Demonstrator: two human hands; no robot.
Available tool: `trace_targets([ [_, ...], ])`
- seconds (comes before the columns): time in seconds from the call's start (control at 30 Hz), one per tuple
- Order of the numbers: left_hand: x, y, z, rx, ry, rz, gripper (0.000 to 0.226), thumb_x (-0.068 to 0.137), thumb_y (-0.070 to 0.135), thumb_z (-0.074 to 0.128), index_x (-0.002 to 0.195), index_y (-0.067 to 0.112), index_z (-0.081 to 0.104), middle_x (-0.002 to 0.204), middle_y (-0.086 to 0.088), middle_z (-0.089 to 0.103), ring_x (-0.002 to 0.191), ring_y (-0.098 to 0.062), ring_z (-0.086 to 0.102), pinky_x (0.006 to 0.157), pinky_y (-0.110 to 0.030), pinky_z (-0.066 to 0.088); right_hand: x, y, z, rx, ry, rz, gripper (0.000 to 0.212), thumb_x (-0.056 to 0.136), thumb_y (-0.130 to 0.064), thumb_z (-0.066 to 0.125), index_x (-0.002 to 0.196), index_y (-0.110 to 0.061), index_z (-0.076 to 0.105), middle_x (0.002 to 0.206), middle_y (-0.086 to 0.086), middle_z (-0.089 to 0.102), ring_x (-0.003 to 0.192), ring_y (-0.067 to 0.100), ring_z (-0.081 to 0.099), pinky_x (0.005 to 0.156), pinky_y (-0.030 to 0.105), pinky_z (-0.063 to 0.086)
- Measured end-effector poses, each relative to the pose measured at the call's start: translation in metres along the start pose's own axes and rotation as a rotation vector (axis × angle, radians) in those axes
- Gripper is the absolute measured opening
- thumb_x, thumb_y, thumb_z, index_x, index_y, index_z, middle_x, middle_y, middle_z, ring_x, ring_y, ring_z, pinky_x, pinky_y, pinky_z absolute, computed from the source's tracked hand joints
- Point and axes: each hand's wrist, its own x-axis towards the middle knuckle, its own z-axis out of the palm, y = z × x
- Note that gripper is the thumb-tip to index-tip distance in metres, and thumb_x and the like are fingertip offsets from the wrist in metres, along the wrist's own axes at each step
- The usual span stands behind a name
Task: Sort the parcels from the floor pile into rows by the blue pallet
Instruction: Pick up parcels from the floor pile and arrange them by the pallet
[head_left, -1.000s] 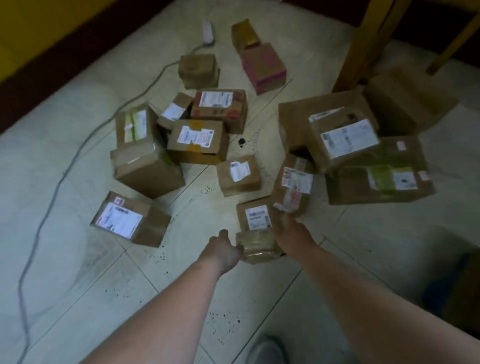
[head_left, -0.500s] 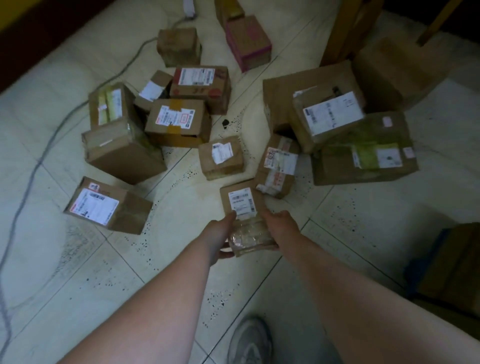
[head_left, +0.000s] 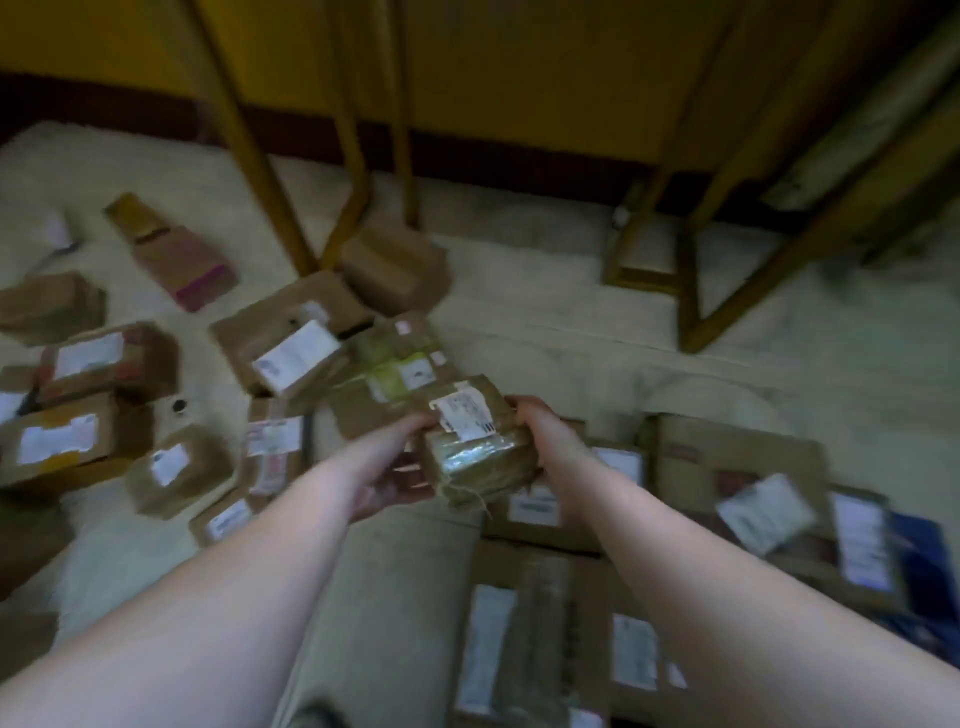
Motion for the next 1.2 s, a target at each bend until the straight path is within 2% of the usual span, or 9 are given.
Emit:
trace_targets([
  [0.17, -0.021, -0.023, 0.197, 0.292, -0.186, 0.098, 0.022, 0.092, 0.027, 0.062, 0.111, 0.015, 0.064, 0.089, -0.005, 0.066, 0.073, -0.02, 0.063, 0.061, -0.03, 0.054, -0.069, 0.06, -0.192, 0.32, 0.071, 0.104, 0.043, 0.085, -0.047, 0.064, 0.118, -0.02, 0.067, 0.113, 0.009, 0.072, 0.102, 0.027, 0.068, 0.091, 0.043, 0.053],
  [0.37, -0.026, -0.094, 0.392, 0.484, -0.405, 0.071, 0.03, 0.091, 0.034, 0.063, 0.115, 0.015, 0.065, 0.09, -0.004, 0.069, 0.068, -0.017, 0.066, 0.052, -0.025, 0.053, -0.132, 0.157, -0.389, 0.357, 0.222, 0.067, 0.053, 0.086, -0.053, 0.067, 0.13, -0.027, 0.057, 0.116, 0.001, 0.071, 0.104, 0.023, 0.068, 0.084, 0.042, 0.057],
  [0.43, -0.02, -0.12, 0.439, 0.524, -0.425, 0.06, 0.037, 0.089, 0.04, 0.066, 0.119, 0.017, 0.064, 0.105, -0.003, 0.07, 0.088, -0.023, 0.069, 0.065, -0.031, 0.057, -0.139, 0.189, -0.432, 0.358, 0.313, 0.078, 0.067, 0.08, -0.059, 0.069, 0.137, -0.029, 0.05, 0.124, 0.0, 0.067, 0.105, 0.023, 0.067, 0.081, 0.04, 0.056],
  [0.53, 0.008, -0.153, 0.489, 0.759, -0.283, 0.205, 0.044, 0.093, 0.045, 0.06, 0.13, 0.022, 0.054, 0.121, 0.001, 0.059, 0.103, -0.023, 0.062, 0.093, -0.037, 0.053, -0.139, 0.233, -0.488, 0.328, 0.465, 0.069, 0.05, 0.09, -0.05, 0.062, 0.134, -0.031, 0.045, 0.124, 0.0, 0.063, 0.095, 0.019, 0.067, 0.071, 0.034, 0.056],
  [0.63, 0.04, -0.181, 0.512, 1.024, -0.162, 0.384, 0.02, 0.097, 0.036, 0.053, 0.115, 0.029, 0.054, 0.101, -0.001, 0.059, 0.075, -0.016, 0.06, 0.072, -0.027, 0.052, -0.131, 0.269, -0.523, 0.329, 0.576, 0.073, 0.052, 0.095, -0.042, 0.059, 0.139, -0.023, 0.04, 0.125, 0.006, 0.06, 0.088, 0.018, 0.065, 0.06, 0.031, 0.054],
  [0.77, 0.088, -0.212, 0.515, 1.258, -0.104, 0.477, 0.056, 0.091, 0.044, 0.047, 0.142, 0.021, 0.046, 0.141, -0.014, 0.05, 0.124, -0.037, 0.051, 0.103, -0.044, 0.045, -0.1, 0.303, -0.542, 0.316, 0.597, 0.081, 0.04, 0.097, -0.04, 0.056, 0.129, -0.021, 0.04, 0.115, 0.009, 0.06, 0.085, 0.02, 0.063, 0.062, 0.038, 0.058],
  [0.87, 0.112, -0.236, 0.505, 1.502, -0.065, 0.543, 0.064, 0.079, 0.055, 0.031, 0.133, 0.028, 0.052, 0.141, -0.013, 0.048, 0.125, -0.041, 0.046, 0.101, -0.051, 0.042, -0.074, 0.315, -0.539, 0.235, 0.551, 0.078, 0.043, 0.094, -0.049, 0.058, 0.129, -0.029, 0.042, 0.113, 0.005, 0.06, 0.095, 0.023, 0.064, 0.083, 0.047, 0.056],
  [1.03, 0.112, -0.25, 0.493, 1.64, 0.01, 0.661, 0.058, 0.092, 0.031, 0.053, 0.146, 0.041, 0.035, 0.157, 0.005, 0.021, 0.141, -0.033, 0.019, 0.108, -0.055, 0.029, -0.04, 0.32, -0.515, -0.045, 0.521, 0.015, 0.033, 0.102, -0.047, 0.04, 0.131, -0.032, 0.042, 0.12, 0.001, 0.057, 0.108, 0.025, 0.057, 0.084, 0.036, 0.051],
  [1.2, 0.11, -0.239, 0.486, 1.853, -0.15, 0.574, 0.069, 0.097, 0.03, 0.047, 0.155, 0.038, 0.01, 0.164, 0.006, 0.002, 0.147, -0.031, 0.006, 0.114, -0.054, 0.023, -0.019, 0.325, -0.505, -0.37, 0.559, 0.139, 0.053, 0.108, -0.029, 0.02, 0.155, -0.004, 0.013, 0.147, 0.024, 0.042, 0.094, 0.033, 0.054, 0.076, 0.039, 0.041],
])
